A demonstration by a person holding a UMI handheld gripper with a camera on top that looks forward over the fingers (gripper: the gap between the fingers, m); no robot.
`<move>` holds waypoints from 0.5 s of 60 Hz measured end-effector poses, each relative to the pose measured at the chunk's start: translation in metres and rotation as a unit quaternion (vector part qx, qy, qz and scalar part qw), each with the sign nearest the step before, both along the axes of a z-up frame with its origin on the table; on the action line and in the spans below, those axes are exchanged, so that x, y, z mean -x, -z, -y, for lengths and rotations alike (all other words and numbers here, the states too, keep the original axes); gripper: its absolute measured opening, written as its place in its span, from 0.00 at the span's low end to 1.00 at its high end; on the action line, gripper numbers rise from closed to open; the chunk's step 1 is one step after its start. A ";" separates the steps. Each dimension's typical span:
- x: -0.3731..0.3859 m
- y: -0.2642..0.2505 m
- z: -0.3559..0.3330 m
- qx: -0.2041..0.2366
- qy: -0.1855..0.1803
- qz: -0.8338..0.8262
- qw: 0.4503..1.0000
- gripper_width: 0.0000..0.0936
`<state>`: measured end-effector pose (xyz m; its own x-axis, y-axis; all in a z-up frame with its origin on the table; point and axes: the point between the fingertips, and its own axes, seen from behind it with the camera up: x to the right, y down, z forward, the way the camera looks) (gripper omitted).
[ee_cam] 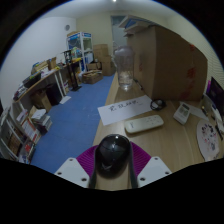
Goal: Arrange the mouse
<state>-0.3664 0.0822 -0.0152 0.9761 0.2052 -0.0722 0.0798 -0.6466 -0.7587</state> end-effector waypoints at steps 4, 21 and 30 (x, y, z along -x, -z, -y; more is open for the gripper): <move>-0.005 -0.001 0.008 0.007 -0.011 0.004 1.000 0.48; -0.090 -0.207 0.015 -0.160 -0.067 -0.018 0.985 0.46; -0.255 -0.234 -0.010 -0.189 -0.011 0.041 0.981 0.45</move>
